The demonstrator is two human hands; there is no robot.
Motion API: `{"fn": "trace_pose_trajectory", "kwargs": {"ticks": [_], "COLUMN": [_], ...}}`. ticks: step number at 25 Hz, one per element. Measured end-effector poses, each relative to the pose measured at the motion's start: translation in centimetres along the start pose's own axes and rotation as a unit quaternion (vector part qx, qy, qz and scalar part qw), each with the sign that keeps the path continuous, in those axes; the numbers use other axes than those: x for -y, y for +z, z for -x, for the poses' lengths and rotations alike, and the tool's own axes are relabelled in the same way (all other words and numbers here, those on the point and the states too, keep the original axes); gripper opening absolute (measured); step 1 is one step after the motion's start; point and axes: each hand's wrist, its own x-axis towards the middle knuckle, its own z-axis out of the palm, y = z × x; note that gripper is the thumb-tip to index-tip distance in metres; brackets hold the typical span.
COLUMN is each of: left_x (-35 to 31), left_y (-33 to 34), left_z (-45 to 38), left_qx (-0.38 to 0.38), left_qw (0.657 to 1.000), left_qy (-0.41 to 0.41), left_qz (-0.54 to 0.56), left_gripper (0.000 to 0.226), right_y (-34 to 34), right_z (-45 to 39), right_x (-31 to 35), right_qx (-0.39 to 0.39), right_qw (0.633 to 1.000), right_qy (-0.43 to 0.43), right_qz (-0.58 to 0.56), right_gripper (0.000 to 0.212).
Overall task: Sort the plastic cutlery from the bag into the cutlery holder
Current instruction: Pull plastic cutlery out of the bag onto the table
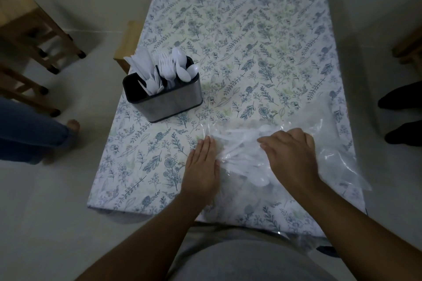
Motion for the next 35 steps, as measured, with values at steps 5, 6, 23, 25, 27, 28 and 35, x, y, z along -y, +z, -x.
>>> {"fn": "trace_pose_trajectory", "kwargs": {"ticks": [5,6,23,25,27,28,35], "left_x": [-0.3,-0.4,-0.9,-1.4,-1.8,-1.9,-2.6], "left_y": [0.8,0.8,-1.0,-2.0,-2.6,-2.7,-3.3], "left_z": [0.2,0.4,0.9,0.6,0.0,-0.2,-1.5], "left_qx": [-0.011,-0.014,-0.046,-0.061,-0.055,-0.045,-0.058], "left_qw": [0.999,0.999,0.97,0.947,0.922,0.909,0.862], "left_qy": [0.006,0.007,-0.057,-0.107,-0.173,-0.206,-0.314], "left_qz": [0.04,0.046,0.234,0.295,0.342,0.36,0.395], "left_gripper": [0.063,0.063,0.055,0.05,0.046,0.045,0.02], "right_y": [-3.9,-3.9,-2.4,-3.2,-3.7,-3.5,0.1], "right_z": [-1.5,-1.4,-0.1,-0.2,-0.3,-0.3,0.1], "right_x": [2.7,3.0,0.9,1.2,2.2,2.7,1.8], "right_qx": [-0.086,-0.085,0.06,0.025,0.011,0.037,0.246], "right_qw": [0.992,0.991,0.997,0.996,0.996,0.996,0.967], "right_qy": [-0.08,-0.1,0.012,0.018,-0.005,-0.018,0.039], "right_qz": [-0.045,-0.037,-0.048,-0.078,-0.09,-0.079,-0.059], "right_gripper": [0.006,0.008,0.021,0.027,0.028,0.027,0.037]}}
